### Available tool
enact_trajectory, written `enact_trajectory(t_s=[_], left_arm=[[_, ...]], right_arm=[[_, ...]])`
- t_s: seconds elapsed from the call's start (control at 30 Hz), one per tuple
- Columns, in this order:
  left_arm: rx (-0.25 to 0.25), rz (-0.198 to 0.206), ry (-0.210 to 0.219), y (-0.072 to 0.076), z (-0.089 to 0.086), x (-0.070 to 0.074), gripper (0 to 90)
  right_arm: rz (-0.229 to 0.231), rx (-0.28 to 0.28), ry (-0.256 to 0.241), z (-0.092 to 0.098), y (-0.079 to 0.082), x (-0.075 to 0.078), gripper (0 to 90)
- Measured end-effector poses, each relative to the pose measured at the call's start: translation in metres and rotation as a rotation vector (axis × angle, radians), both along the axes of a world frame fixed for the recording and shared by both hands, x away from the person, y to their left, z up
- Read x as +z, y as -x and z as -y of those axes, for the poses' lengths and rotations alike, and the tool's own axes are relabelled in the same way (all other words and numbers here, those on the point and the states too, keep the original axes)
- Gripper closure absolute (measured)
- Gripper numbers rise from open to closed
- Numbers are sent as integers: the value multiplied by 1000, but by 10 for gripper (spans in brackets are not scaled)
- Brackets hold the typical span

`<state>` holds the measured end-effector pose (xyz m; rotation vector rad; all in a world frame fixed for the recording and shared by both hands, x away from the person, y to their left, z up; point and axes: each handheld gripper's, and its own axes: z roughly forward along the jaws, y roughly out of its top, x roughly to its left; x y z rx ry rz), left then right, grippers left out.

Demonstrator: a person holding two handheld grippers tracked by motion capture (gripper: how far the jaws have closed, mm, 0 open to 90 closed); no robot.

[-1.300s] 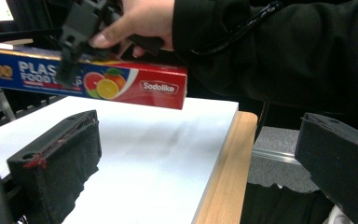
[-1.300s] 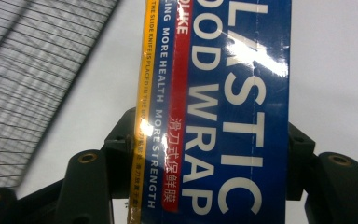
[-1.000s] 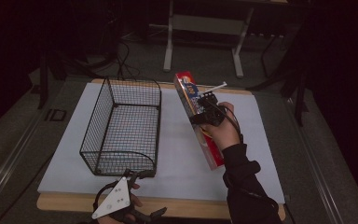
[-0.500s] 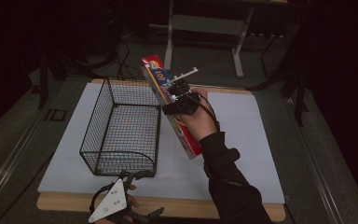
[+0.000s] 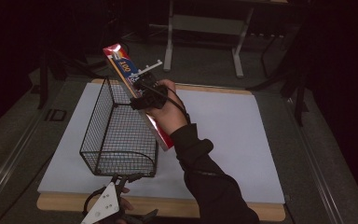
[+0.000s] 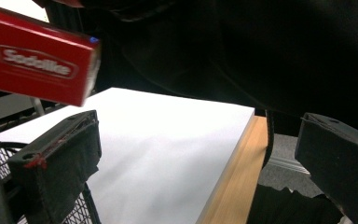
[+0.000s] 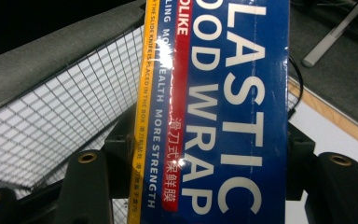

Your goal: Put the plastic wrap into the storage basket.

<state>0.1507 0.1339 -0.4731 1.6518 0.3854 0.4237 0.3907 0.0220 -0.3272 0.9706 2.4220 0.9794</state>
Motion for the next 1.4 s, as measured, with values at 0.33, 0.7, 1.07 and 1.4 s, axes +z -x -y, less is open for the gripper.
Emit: enact_trajectory(t_s=[0.33, 0.7, 1.07, 1.4], left_arm=[[13, 5, 0, 3, -5, 0, 9], [11, 5, -8, 3, -5, 0, 9], [6, 10, -11, 3, -5, 0, 9], [1, 7, -11, 3, -5, 0, 8]], right_arm=[[67, -30, -65, -42, -3, -4, 395], [62, -81, -77, -63, -11, -36, 394], [-12, -85, -53, -66, -19, -80, 392], [-59, -116, -23, -68, -23, -97, 388]])
